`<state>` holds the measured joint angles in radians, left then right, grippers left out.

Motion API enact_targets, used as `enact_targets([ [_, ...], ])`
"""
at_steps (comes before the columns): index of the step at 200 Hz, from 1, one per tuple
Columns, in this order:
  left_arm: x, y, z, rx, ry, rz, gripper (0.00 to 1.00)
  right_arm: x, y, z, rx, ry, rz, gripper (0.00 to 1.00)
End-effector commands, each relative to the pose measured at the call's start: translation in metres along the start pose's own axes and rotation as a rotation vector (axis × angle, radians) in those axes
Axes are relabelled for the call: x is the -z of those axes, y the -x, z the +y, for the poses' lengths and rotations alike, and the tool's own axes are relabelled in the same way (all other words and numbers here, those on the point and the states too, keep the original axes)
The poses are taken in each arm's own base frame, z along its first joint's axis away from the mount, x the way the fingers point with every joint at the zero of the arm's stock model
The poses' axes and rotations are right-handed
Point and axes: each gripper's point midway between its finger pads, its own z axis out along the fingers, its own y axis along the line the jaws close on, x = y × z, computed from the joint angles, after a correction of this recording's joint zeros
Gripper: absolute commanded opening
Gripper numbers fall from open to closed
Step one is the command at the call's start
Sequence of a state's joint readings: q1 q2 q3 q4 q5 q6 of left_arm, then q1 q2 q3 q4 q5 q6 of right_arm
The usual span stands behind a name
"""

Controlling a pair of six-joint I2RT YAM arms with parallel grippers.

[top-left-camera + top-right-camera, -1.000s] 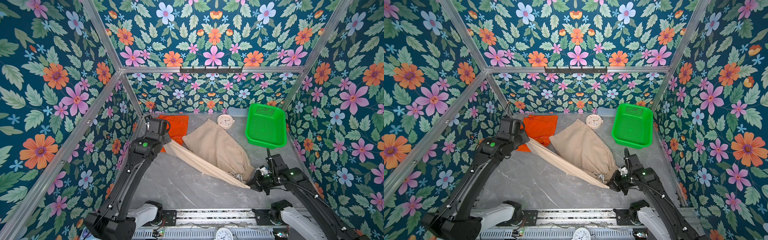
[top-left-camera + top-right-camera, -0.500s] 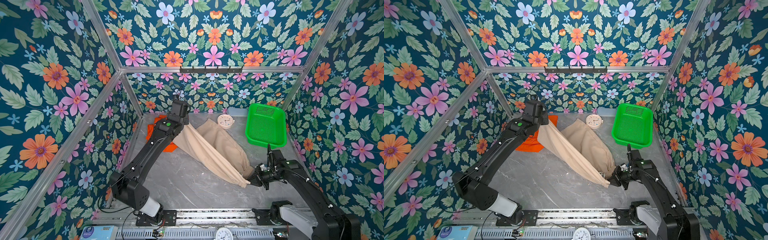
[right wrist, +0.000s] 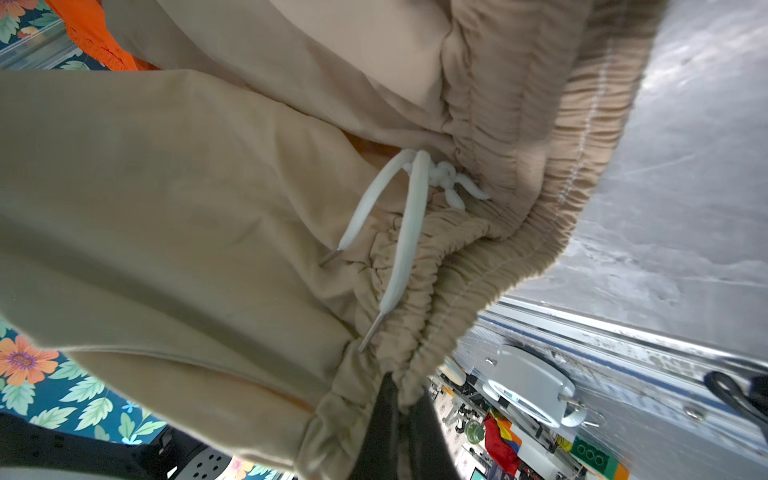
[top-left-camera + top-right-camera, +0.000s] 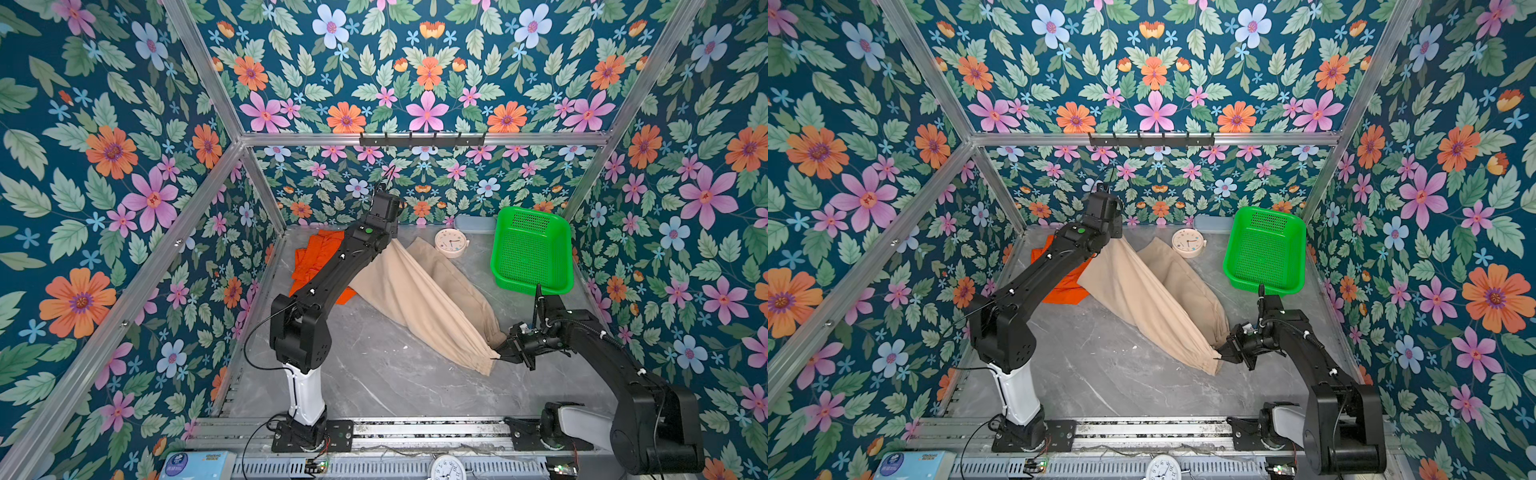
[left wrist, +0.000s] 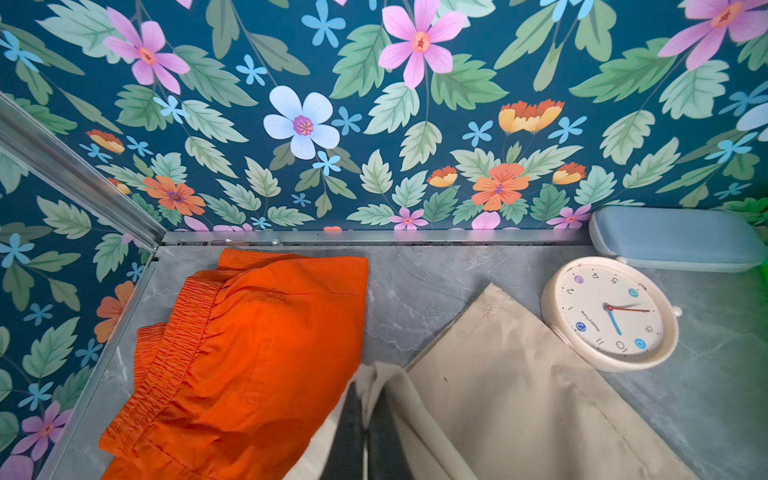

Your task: Fold and stack the shorts

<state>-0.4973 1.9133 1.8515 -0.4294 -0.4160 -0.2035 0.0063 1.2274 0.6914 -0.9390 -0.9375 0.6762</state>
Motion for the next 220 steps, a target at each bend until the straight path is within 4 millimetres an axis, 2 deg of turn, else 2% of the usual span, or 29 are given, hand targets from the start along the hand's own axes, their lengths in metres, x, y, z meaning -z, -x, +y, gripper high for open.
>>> enact_targets([
  [1, -0.012, 0.028, -0.001, 0.036, 0.031, -0.11, 0.0, -0.002, 0.001, -0.012, -0.025, -0.05, 0.018, 0.0],
  [29, -0.034, 0.023, -0.023, 0.018, -0.001, -0.104, 0.0, 0.0, 0.012, -0.018, -0.063, -0.051, 0.015, 0.0],
  [77, -0.078, 0.0, -0.062, 0.011, -0.053, -0.069, 0.0, 0.003, 0.033, -0.029, -0.117, -0.053, -0.023, 0.01],
  [105, -0.103, -0.017, -0.09, 0.012, -0.102, -0.056, 0.0, 0.008, 0.049, -0.032, -0.129, -0.052, -0.08, 0.09],
  [114, -0.112, -0.026, -0.1, 0.01, -0.124, -0.046, 0.0, 0.01, 0.054, -0.032, -0.132, -0.05, -0.108, 0.15],
  [134, -0.126, -0.039, -0.116, 0.001, -0.154, -0.03, 0.2, 0.016, 0.063, -0.029, -0.128, -0.045, -0.169, 0.38],
  [141, -0.128, -0.041, -0.119, 0.004, -0.167, -0.027, 0.28, 0.02, 0.066, -0.026, -0.12, -0.036, -0.194, 0.41],
  [162, -0.123, -0.036, -0.121, 0.009, -0.184, -0.039, 0.47, 0.038, 0.07, -0.021, -0.102, -0.056, -0.297, 0.49],
  [182, -0.105, -0.021, -0.114, -0.003, -0.192, -0.071, 0.6, 0.059, 0.067, -0.015, -0.066, -0.105, -0.391, 0.54],
  [200, -0.083, -0.01, -0.103, -0.008, -0.198, -0.082, 0.63, 0.082, 0.062, -0.01, -0.026, -0.163, -0.491, 0.56],
  [220, -0.054, -0.018, -0.099, -0.009, -0.267, -0.065, 0.63, 0.103, 0.055, 0.0, 0.028, -0.18, -0.576, 0.57],
])
